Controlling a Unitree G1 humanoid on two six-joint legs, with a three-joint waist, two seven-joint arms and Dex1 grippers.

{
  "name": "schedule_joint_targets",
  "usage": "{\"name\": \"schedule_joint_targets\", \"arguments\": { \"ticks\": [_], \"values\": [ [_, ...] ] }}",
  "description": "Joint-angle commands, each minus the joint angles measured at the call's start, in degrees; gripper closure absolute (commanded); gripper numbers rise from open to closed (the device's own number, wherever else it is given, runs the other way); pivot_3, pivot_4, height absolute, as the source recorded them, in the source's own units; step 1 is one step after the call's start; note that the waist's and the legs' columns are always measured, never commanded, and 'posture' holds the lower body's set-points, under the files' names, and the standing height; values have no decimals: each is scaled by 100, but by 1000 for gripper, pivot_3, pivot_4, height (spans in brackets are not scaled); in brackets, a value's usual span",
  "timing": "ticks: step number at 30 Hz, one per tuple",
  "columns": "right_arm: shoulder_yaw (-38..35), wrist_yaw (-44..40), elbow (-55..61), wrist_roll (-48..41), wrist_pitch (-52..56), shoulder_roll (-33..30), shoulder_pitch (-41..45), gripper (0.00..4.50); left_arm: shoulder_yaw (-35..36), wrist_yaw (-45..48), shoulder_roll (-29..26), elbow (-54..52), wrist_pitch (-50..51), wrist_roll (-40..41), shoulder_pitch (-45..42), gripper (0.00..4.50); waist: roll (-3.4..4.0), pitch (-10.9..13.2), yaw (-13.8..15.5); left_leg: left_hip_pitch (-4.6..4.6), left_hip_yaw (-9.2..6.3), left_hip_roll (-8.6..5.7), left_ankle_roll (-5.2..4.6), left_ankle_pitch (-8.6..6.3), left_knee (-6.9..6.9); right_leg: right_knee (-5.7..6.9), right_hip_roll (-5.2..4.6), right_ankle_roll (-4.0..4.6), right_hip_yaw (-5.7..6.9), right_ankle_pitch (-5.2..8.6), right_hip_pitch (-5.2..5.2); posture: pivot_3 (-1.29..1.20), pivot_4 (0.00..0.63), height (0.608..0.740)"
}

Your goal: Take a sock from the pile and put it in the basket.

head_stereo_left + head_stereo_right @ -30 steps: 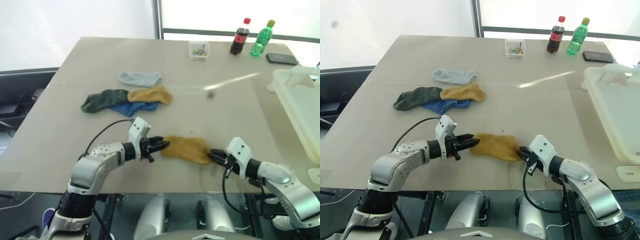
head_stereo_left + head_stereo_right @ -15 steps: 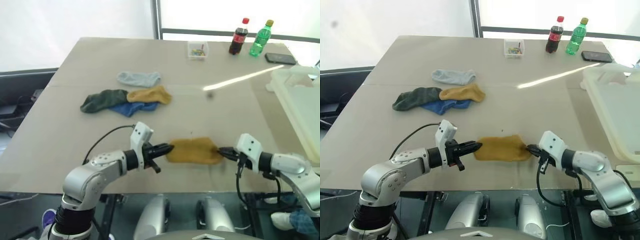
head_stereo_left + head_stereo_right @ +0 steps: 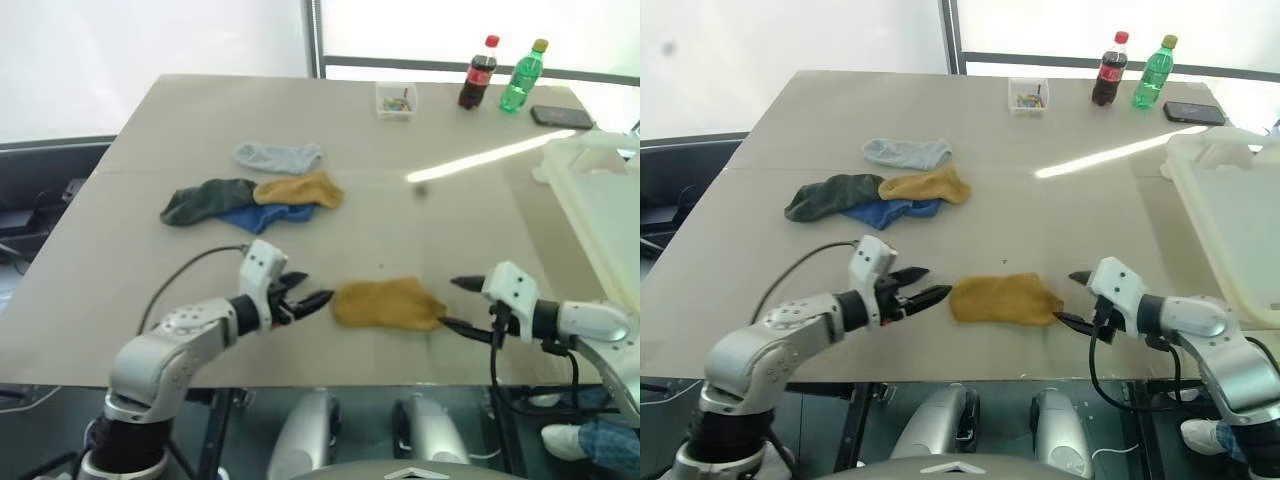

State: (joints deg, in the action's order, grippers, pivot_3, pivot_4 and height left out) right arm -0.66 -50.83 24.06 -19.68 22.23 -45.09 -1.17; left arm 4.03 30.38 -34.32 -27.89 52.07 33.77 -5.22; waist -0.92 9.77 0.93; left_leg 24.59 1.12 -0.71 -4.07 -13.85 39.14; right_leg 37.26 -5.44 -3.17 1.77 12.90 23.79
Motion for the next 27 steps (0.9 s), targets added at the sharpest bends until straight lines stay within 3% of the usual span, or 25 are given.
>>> {"name": "schedule_joint_targets", "arguments": {
  "ticks": [1,4,7,11,19,27],
  "values": [
    [-671,-20,695,-798,274,31,-87,47,212,229,-563,273,-731,-592,-153,951,1,1,4,-1,0,0,0,0,-1,-4,-1,0,0,0,-1,0,150,729],
    [-851,223,972,-1097,485,145,65,47,-211,480,-1167,979,-1589,-1462,-687,951,1,1,24,2,-5,0,8,-5,-4,-8,-3,1,6,-1,0,0,150,729],
    [-627,504,1015,-955,524,305,298,47,-664,650,-1193,1697,-2092,-1978,-1401,951,1,0,59,4,-7,-2,21,-12,-4,-22,-8,1,14,-3,-1,0,150,729],
    [-246,813,1018,-676,459,600,524,47,-1491,923,-791,2760,-2814,-2718,-2613,951,-2,1,154,13,-4,-10,-2,-1,-6,-31,-9,0,20,-5,1,0,150,729],
    [-164,1110,1205,-617,498,776,581,47,-2383,757,-24,4051,-3524,-3942,-3690,951,-2,2,120,24,12,-12,4,4,-6,-41,31,-28,28,-17,1,0,150,729],
    [-236,1369,1386,-416,284,880,485,47,-2553,-10,852,5595,-3814,-4772,-4570,951,-4,3,119,21,9,-10,-26,-12,2,-37,41,-36,30,-20,-5,0,150,729]
  ]
}}
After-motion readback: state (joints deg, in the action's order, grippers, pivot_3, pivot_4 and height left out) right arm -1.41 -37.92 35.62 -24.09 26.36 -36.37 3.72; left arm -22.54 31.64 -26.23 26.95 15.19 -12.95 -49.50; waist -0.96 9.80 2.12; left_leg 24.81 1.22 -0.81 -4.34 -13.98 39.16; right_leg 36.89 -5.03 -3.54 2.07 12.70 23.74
